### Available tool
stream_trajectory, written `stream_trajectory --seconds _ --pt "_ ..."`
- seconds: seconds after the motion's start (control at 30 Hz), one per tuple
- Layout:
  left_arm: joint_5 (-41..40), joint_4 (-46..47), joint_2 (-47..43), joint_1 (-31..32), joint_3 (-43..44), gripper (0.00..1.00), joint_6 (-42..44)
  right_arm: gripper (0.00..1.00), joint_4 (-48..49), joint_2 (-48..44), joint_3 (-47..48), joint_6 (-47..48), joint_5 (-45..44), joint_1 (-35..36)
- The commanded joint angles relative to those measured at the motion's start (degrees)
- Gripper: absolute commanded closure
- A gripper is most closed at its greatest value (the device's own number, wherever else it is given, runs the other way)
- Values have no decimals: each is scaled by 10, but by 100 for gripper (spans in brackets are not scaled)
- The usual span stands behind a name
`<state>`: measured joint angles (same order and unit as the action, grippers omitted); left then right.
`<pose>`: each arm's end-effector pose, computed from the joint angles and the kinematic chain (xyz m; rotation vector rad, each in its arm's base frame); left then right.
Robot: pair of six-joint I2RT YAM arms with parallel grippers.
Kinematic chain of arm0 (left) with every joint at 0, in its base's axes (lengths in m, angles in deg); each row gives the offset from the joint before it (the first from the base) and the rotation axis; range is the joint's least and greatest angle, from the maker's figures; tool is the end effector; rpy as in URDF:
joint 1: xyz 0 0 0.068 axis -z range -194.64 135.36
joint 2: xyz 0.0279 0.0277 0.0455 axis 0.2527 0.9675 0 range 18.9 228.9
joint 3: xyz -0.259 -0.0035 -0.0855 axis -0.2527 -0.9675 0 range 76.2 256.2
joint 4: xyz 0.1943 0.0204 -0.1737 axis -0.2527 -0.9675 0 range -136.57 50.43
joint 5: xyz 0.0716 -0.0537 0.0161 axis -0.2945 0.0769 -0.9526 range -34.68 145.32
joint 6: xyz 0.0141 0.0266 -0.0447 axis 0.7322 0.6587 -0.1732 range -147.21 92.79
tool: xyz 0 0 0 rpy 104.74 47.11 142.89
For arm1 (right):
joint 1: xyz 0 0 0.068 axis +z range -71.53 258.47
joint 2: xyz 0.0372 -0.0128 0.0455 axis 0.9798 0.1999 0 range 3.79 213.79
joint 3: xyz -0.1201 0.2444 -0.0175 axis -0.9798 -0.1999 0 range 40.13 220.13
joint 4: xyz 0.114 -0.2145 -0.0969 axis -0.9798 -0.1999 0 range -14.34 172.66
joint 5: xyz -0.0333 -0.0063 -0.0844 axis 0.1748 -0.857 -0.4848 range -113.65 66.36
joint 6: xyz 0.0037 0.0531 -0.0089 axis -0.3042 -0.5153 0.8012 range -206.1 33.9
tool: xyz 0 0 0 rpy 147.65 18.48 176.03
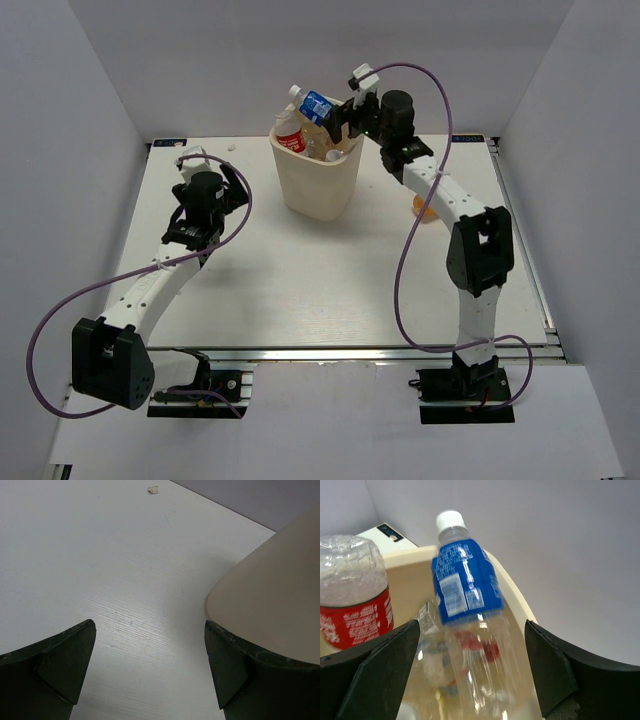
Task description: Put the plastic bottles in the bin
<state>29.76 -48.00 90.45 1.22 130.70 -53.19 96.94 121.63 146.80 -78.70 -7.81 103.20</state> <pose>0.2775 -0.0628 0.3039 -0.4501 1.9172 -0.0263 0.4533 0.2194 0.3642 -0.6347 1.3981 0.4505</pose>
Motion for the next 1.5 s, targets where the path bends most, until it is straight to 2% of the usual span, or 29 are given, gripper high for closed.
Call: stream_trajectory --seconds 0.0,0.07,0.1,0.17,0.2,0.23,0.3,0.37,0.4,0.43,0.5,0.57,0.63,0.77,0.87,0.93,1.1,1.23,1.47 --pt "21 16 -10 -3 19 2 -2 10 15 -102 -43 -40 -48 -13" --pt "26 14 -10 -3 15 2 -4 11 47 -165 -94 -68 -79 -29" --pt "29 9 -10 -3 14 2 -6 11 64 -210 -154 -98 -115 -35" --pt "27 8 -14 -2 7 2 -9 11 100 -250 -207 -123 -136 -61" --pt "24 11 -17 -3 3 2 -11 11 101 -250 -228 -123 -152 -70" --pt "24 14 -20 -4 -1 2 -14 11 91 -295 -249 -166 -164 -78" --pt "30 27 -29 -4 -14 2 -20 11 -16 -313 -248 -191 -254 -97" --pt "42 34 -30 -4 -24 2 -25 11 -126 -318 -239 -257 -361 -104" --pt "46 39 -28 -3 -25 2 -29 11 -218 -320 -242 -284 -426 -108" --pt "48 40 -26 -3 -26 2 -30 11 -247 -321 -248 -319 -436 -122" --pt "44 41 -19 -4 -26 2 -36 11 -309 -315 -271 -355 -410 -141" --pt "44 36 -14 -4 -24 2 -40 11 -322 -307 -293 -380 -351 -170" --pt "48 37 -14 -4 -27 2 -45 11 -334 -285 -299 -396 -339 -191" --pt "49 56 -36 -4 -50 2 -48 11 -353 -243 -294 -432 -409 -201" --pt "55 69 -48 -3 -62 2 -50 11 -391 -170 -236 -433 -397 -208" --pt "67 70 -46 -4 -63 2 -53 11 -454 -129 -195 -444 -401 -209" --pt "96 74 -35 -4 -71 2 -60 11 -457 -46 -147 -476 -398 -210" --pt "102 71 -28 -3 -70 2 -61 11 -450 -19 -139 -498 -390 -210" --pt "75 58 -32 -4 -70 2 -66 11 -425 -17 -207 -493 -357 -210"
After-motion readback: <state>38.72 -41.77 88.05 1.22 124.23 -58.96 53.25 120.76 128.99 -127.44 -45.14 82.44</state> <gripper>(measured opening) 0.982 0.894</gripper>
